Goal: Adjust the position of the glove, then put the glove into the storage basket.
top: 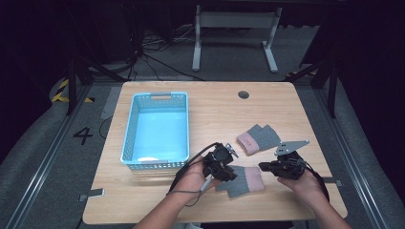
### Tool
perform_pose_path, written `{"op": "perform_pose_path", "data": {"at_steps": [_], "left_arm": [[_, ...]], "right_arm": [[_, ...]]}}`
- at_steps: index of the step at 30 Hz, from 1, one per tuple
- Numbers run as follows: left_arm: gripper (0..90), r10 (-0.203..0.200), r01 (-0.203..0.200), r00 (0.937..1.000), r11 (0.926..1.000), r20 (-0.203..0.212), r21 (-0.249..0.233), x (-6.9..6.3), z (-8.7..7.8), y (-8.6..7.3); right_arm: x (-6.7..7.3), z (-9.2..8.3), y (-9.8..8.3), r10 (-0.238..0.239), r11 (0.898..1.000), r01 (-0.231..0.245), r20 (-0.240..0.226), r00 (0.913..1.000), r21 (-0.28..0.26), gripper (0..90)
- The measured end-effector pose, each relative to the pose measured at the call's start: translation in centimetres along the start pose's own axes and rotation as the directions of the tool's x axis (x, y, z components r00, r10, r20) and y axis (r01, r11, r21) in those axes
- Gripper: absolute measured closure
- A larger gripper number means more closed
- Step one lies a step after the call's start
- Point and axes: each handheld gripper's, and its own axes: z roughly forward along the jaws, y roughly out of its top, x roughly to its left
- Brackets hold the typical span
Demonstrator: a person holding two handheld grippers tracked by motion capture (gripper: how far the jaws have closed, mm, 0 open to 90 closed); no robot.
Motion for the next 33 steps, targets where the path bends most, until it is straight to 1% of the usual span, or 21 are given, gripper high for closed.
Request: {"op": "perform_pose_path", "data": {"at_steps": [2, 4, 6, 8, 12, 14, 16, 18, 19, 22, 24, 26, 28, 30, 32, 33], "left_arm": [[69.8, -0.026, 0.025, 0.9995, 0.9992, -0.016, -0.03, 0.3, -0.8, -0.1], [69.4, -0.039, 0.037, 0.9987, 0.997, -0.032, -0.069, 0.6, -1.6, -0.3], [68.4, -0.053, 0.049, 0.9974, 0.9944, -0.048, -0.094, 0.9, -2.4, -0.4], [65.6, -0.061, 0.056, 0.997, 0.9939, -0.049, -0.095, 1.2, -2.7, -0.5], [63.5, -0.071, 0.064, 0.9956, 0.9924, -0.061, -0.105, 1.6, -3.3, -0.7], [60.3, -0.081, 0.073, 0.9948, 0.9909, -0.062, -0.113, 1.8, -3.6, -0.9], [59.1, -0.082, 0.073, 0.9938, 0.9904, -0.075, -0.117, 1.9, -3.9, -1.0], [58.5, -0.086, 0.076, 0.9933, 0.9898, -0.077, -0.121, 1.9, -4.0, -1.1], [58.0, -0.094, 0.083, 0.9924, 0.9883, -0.08, -0.128, 2.0, -4.3, -1.2], [56.9, -0.103, 0.089, 0.99, 0.986, -0.096, -0.141, 2.2, -4.7, -1.4], [56.0, -0.111, 0.095, 0.989, 0.984, -0.098, -0.15, 2.4, -5.0, -1.6], [55.1, -0.113, 0.097, 0.9883, 0.9836, -0.102, -0.152, 2.6, -5.2, -1.7], [54.5, -0.118, 0.1, 0.9871, 0.9828, -0.109, -0.155, 2.6, -5.4, -1.8], [54.3, -0.123, 0.104, 0.9862, 0.9812, -0.111, -0.162, 2.7, -5.5, -1.8], [54.4, -0.124, 0.104, 0.9858, 0.9815, -0.114, -0.16, 2.8, -5.7, -1.9], [54.4, -0.123, 0.104, 0.9858, 0.9812, -0.114, -0.162, 2.8, -5.7, -1.9]], "right_arm": [[-0.1, -0.1, 0.0, 0.006, 1.0, -0.006, 0.006, 1.0, -0.007, 89.7], [-0.1, -0.2, 0.0, 0.011, 1.0, -0.011, 0.017, 0.9998, -0.015, 89.7], [-0.2, -0.4, 0.0, 0.019, 0.999, -0.019, 0.02, 0.9996, -0.027, 89.7], [-0.3, -0.5, 0.0, 0.023, 0.999, -0.022, 0.02, 0.9995, -0.036, 89.8], [-0.5, -0.5, 0.1, 0.025, 0.999, -0.024, 0.021, 0.9995, -0.035, 89.8], [-0.8, -0.7, 0.3, 0.032, 0.999, -0.031, 0.026, 0.9991, -0.041, 89.8], [-1.0, -0.9, 0.6, 0.038, 0.998, -0.037, 0.03, 0.9988, -0.05, 89.7], [-1.1, -0.9, 0.8, 0.042, 0.998, -0.041, 0.027, 0.9987, -0.05, 89.7], [-1.3, -0.8, 1.1, 0.043, 0.998, -0.042, 0.03, 0.9986, -0.046, 89.7], [-1.7, -0.4, 1.6, 0.043, 0.998, -0.042, 0.034, 0.9985, -0.039, 89.7], [-2.1, -0.2, 2.1, 0.045, 0.999, -0.043, 0.04, 0.9982, -0.031, 89.8], [-2.7, -0.1, 2.6, 0.052, 0.998, -0.051, 0.049, 0.9974, -0.031, 89.8], [-3.3, 0.0, 3.0, 0.054, 0.998, -0.052, 0.066, 0.9963, -0.025, 89.8], [-4.1, 0.1, 3.4, 0.075, 0.997, -0.073, 0.079, 0.9941, -0.03, 89.8], [-4.8, 0.3, 3.7, 0.099, 0.995, -0.097, 0.087, 0.9913, -0.031, 89.8], [-5.0, 0.4, 3.8, 0.104, 0.994, -0.102, 0.09, 0.9905, -0.029, 89.8]]}}
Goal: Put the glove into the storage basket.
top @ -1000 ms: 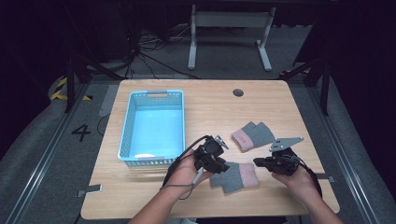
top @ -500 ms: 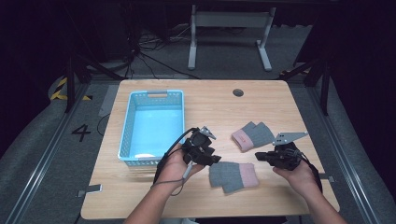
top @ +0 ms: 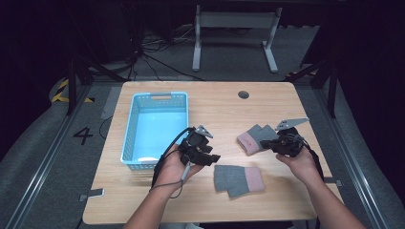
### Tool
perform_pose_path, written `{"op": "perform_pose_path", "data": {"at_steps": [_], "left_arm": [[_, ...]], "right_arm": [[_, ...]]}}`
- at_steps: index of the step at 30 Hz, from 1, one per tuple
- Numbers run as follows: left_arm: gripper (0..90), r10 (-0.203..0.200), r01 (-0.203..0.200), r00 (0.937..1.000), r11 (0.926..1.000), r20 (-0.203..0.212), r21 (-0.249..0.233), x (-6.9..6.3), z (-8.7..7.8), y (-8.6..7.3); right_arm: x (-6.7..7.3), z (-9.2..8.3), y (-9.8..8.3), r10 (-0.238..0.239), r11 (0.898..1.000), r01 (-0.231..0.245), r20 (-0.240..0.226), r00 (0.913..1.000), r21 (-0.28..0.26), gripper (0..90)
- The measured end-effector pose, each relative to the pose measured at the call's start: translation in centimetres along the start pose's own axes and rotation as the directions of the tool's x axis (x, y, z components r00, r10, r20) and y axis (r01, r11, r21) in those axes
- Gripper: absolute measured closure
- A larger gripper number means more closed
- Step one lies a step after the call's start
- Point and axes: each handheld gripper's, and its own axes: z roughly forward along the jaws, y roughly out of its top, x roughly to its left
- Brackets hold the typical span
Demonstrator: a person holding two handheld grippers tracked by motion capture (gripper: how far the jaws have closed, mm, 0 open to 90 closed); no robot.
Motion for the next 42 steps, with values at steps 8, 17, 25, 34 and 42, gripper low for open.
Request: {"op": "perform_pose_path", "data": {"at_steps": [8, 17, 25, 34, 42], "left_arm": [[54.3, -0.006, 0.006, 1.0, 1.0, -0.004, 0.0, 0.3, -0.1, 0.0], [54.2, -0.013, 0.013, 0.9999, 0.9999, -0.004, -0.001, 0.5, -0.3, -0.1], [54.6, -0.017, 0.017, 0.9999, 0.9999, -0.001, -0.003, 0.7, -0.4, -0.1], [54.6, -0.019, 0.019, 0.9998, 0.9998, -0.001, -0.001, 0.7, -0.4, -0.1], [54.6, -0.021, 0.021, 0.9998, 0.9998, 0.002, 0.002, 0.6, -0.3, -0.1]], "right_arm": [[-0.5, 2.2, 1.6, 0.011, 0.999, -0.01, -0.006, 0.9999, 0.037, 89.8], [-0.2, 5.5, 3.2, -0.008, 0.995, 0.009, -0.012, 0.9999, 0.095, 89.9], [-0.5, 6.8, 3.5, -0.007, 0.993, 0.004, 0.026, 0.9996, 0.121, 89.8], [-0.5, 7.2, 3.4, -0.003, 0.991, -0.001, 0.03, 0.9995, 0.131, 89.8], [-0.5, 7.8, 4.7, 0.004, 0.995, -0.007, 0.027, 0.9996, 0.095, 89.8]]}}
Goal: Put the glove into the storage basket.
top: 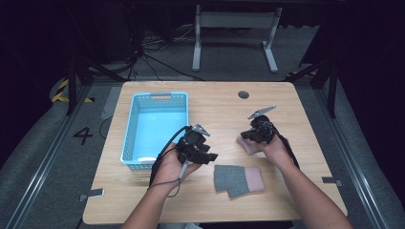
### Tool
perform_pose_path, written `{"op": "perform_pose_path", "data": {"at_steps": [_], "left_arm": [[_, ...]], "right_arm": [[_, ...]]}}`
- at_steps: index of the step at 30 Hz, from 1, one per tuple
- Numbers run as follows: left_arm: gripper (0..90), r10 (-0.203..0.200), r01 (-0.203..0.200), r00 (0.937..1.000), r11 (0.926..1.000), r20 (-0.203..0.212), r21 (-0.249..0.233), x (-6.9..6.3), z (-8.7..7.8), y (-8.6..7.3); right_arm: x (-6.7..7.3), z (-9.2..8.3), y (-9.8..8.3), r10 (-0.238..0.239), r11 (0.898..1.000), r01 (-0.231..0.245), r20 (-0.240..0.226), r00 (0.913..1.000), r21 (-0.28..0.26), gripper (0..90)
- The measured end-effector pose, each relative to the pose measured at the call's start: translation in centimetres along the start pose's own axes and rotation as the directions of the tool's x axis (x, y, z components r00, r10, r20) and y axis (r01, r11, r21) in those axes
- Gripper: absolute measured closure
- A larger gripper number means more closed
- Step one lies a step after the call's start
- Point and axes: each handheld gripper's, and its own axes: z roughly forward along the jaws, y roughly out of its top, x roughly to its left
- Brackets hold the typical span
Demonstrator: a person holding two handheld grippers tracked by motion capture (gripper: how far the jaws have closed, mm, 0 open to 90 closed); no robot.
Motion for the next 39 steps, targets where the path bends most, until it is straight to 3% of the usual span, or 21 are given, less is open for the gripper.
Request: {"op": "perform_pose_path", "data": {"at_steps": [8, 14, 19, 26, 39], "left_arm": [[54.6, 0.0, -0.001, 1.0, 1.0, 0.003, 0.003, 0.1, 0.0, -0.1], [54.5, -0.003, 0.003, 1.0, 1.0, 0.006, -0.003, 0.2, -0.2, -0.1], [54.4, -0.004, 0.004, 1.0, 1.0, 0.007, -0.004, 0.2, -0.2, -0.1], [54.3, -0.006, 0.006, 1.0, 1.0, 0.005, 0.0, 0.2, -0.1, 0.0], [54.3, -0.006, 0.006, 1.0, 1.0, 0.006, -0.002, 0.1, -0.1, 0.1]], "right_arm": [[0.0, 1.7, 2.1, -0.005, 1.0, 0.005, 0.011, 0.9999, 0.019, 89.8], [0.0, 2.7, 2.3, -0.001, 0.998, 0.0, 0.008, 1.0, 0.062, 89.8], [-0.3, 2.8, 1.5, 0.005, 0.995, -0.005, 0.003, 1.0, 0.096, 89.8], [-0.5, 1.6, -0.1, 0.01, 0.992, -0.004, -0.04, 0.9991, 0.128, 89.7], [-1.0, -0.7, -3.0, 0.014, 0.985, -0.006, -0.041, 0.999, 0.173, 89.7]]}}
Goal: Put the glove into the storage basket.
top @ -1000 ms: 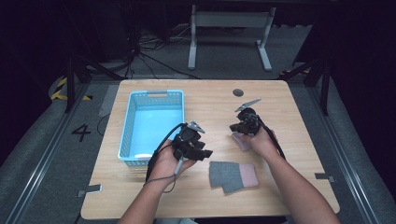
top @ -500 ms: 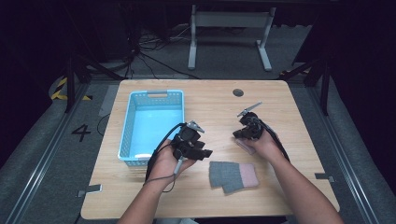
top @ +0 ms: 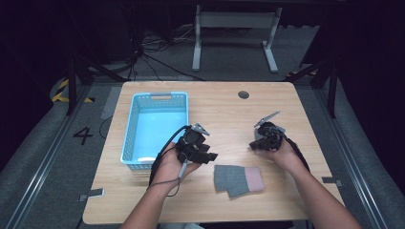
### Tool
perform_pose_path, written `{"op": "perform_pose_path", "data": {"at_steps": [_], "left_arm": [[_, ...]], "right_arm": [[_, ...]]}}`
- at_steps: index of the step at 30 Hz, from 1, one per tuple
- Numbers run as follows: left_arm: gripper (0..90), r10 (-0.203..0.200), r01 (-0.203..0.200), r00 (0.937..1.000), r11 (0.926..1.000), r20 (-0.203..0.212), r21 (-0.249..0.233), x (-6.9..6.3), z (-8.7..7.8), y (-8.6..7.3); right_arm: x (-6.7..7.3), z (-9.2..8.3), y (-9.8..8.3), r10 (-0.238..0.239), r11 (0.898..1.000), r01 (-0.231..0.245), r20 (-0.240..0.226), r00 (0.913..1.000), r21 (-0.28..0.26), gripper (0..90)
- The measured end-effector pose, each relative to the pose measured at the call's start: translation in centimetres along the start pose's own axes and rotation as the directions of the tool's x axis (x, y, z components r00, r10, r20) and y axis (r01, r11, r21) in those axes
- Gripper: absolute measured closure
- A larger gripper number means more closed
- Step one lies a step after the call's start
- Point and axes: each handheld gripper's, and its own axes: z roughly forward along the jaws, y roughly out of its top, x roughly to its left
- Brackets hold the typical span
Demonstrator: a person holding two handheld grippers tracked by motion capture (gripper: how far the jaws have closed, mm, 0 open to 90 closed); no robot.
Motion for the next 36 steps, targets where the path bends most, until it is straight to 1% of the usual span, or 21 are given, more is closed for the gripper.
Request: {"op": "perform_pose_path", "data": {"at_steps": [5, 16, 23, 26, 32, 36], "left_arm": [[54.3, 0.002, -0.002, 1.0, 1.0, -0.002, -0.003, 0.1, -0.1, 0.0], [54.3, 0.003, -0.003, 1.0, 1.0, -0.001, 0.0, 0.0, 0.0, 0.1], [54.3, 0.007, -0.007, 1.0, 1.0, 0.002, 0.001, -0.1, 0.2, 0.3], [54.2, 0.014, -0.014, 0.9999, 0.9999, 0.003, 0.0, -0.2, 0.2, 0.4], [54.2, 0.013, -0.013, 0.9999, 0.9999, 0.003, -0.001, -0.1, 0.2, 0.4], [54.1, 0.011, -0.011, 0.9999, 0.9999, 0.003, -0.008, -0.2, 0.1, 0.5]], "right_arm": [[-0.2, -0.4, -1.1, 0.006, 1.0, -0.006, 0.007, 1.0, -0.006, 89.7], [-0.8, -1.3, -2.8, 0.018, 1.0, -0.018, 0.026, 0.9995, -0.007, 89.7], [-1.4, -2.0, -3.9, 0.044, 0.999, -0.043, 0.041, 0.9982, -0.012, 89.7], [-1.7, -2.2, -4.3, 0.059, 0.998, -0.058, 0.046, 0.9972, -0.016, 89.7], [-2.3, -2.5, -4.8, 0.083, 0.996, -0.082, 0.048, 0.9954, -0.024, 89.7], [-2.3, -2.8, -4.9, 0.083, 0.996, -0.081, 0.044, 0.9956, -0.042, 89.3]]}}
